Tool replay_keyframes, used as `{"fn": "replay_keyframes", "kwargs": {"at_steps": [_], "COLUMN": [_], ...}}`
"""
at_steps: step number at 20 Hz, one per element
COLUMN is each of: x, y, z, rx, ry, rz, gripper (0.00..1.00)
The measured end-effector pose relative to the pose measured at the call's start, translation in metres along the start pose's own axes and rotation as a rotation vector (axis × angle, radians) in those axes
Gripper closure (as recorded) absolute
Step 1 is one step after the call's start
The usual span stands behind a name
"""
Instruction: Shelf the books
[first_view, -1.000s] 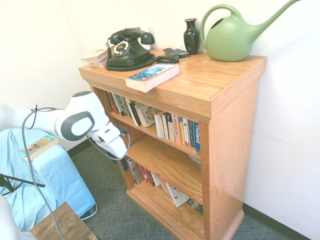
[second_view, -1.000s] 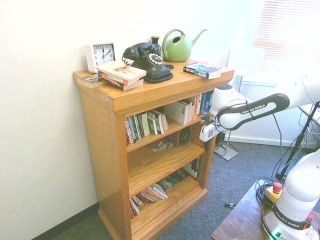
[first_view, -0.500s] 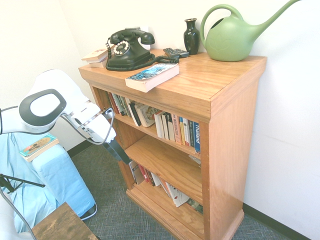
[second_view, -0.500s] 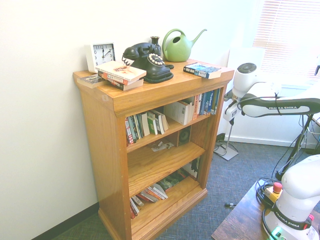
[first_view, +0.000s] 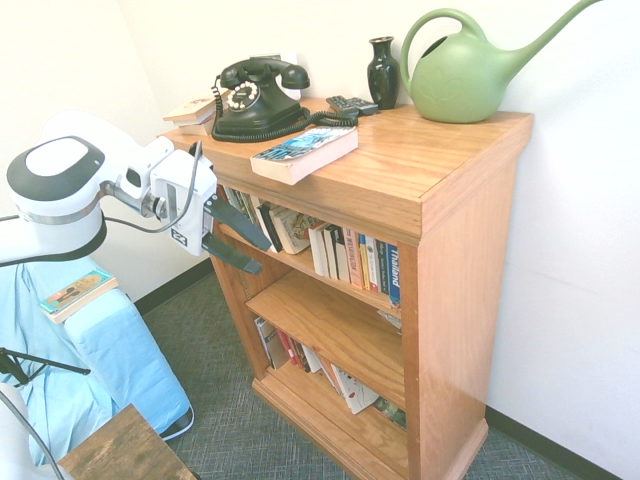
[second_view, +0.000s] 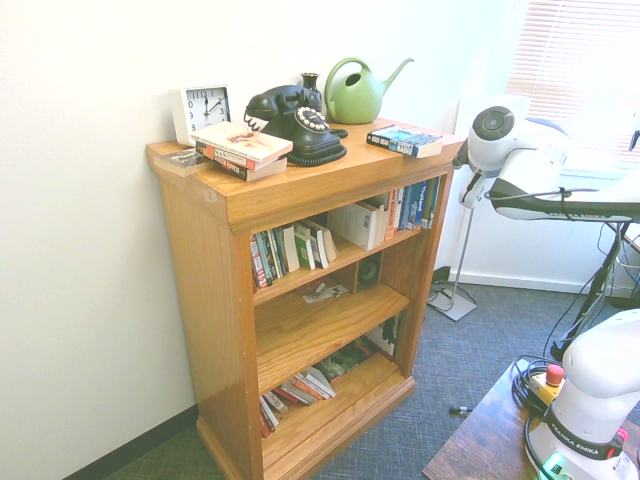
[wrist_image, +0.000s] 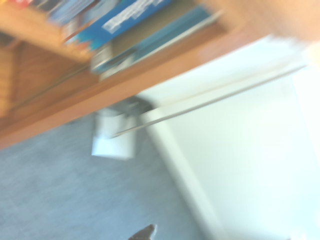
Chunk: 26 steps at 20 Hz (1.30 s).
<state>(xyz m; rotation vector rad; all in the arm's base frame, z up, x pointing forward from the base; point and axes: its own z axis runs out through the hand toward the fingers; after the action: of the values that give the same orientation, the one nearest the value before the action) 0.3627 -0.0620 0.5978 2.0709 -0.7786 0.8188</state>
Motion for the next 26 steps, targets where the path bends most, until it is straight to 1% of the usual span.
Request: {"fn": "replay_keyframes", "kwargs": {"at_steps": [4, 10, 14, 18, 23, 26], "x": [-0.001, 0.001, 0.005, 0.01, 0.023, 0.029], "y": [-0.013, -0.03, -0.049, -0.072, -0.103, -0.112], "z": [-0.009, -0.023, -0.032, -0.037, -0.036, -0.043], "rx": [-0.069, -0.143, -0.199, -0.209, -0.235, -0.255], "ry": [0.1, 0.198, 0.225, 0.246, 0.233, 0.229], "rz": [-0.072, -0.137, -0.147, -0.153, -0.14, -0.132], "gripper": [0.0, 0.0, 0.0, 0.0, 0.0, 0.0]}}
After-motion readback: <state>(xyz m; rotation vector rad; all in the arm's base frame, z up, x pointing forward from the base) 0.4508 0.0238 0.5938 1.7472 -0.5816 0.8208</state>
